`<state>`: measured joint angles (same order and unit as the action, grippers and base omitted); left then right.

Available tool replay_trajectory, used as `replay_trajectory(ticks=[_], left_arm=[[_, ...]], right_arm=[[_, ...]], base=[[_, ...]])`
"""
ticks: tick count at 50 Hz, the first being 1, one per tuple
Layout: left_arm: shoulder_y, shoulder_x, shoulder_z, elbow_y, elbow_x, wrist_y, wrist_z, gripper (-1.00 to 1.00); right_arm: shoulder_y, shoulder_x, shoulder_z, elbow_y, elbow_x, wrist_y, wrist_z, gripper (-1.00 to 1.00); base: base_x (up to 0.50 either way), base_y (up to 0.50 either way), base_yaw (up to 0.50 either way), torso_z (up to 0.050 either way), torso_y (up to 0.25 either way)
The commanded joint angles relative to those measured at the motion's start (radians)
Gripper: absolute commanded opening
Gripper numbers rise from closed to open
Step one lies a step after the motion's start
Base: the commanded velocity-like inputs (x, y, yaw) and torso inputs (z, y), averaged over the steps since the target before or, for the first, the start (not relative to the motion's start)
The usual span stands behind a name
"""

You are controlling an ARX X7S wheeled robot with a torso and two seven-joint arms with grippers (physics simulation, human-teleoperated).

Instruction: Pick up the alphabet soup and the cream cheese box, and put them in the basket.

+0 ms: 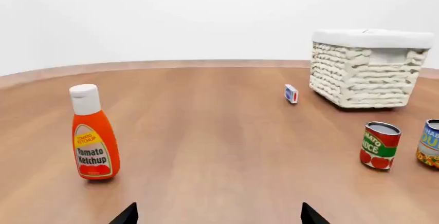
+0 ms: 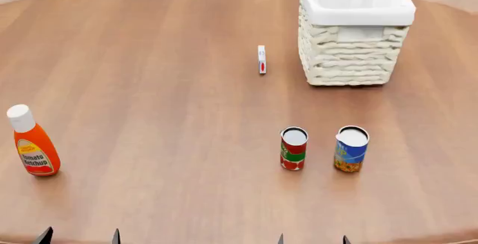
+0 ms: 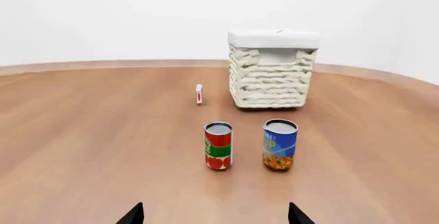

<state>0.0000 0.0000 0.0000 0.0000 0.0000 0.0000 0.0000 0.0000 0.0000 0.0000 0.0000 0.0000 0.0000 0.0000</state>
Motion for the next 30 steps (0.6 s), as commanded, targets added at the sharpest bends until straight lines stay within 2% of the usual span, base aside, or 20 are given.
replay_trajectory(ticks=[1, 10, 18, 30], left_arm=[[0.002, -0.017, 0.020, 0.002, -0.017, 0.000, -0.020, 1.00], [-0.002, -0.045, 0.048, 0.014, -0.044, 0.003, -0.052, 1.00], [0.012, -0.062, 0.045, 0.129, -0.083, 0.004, -0.068, 1.00], [0.048, -0.108, 0.030, 0.549, -0.121, -0.110, -0.107, 1.00]], right_arm=[[-0.002, 0.030, -0.035, -0.008, 0.030, 0.005, 0.036, 1.00], [-0.008, 0.053, -0.060, -0.058, 0.044, 0.033, 0.063, 1.00], [-0.027, 0.082, -0.088, -0.249, -0.016, 0.130, 0.110, 1.00], [-0.045, 0.127, -0.146, -0.723, -0.139, 0.335, 0.125, 1.00]], base=[[0.00, 0.00, 0.00, 0.000, 0.000], [0.00, 0.00, 0.00, 0.000, 0.000], [0.00, 0.00, 0.00, 0.000, 0.000], [0.00, 0.00, 0.00, 0.000, 0.000]])
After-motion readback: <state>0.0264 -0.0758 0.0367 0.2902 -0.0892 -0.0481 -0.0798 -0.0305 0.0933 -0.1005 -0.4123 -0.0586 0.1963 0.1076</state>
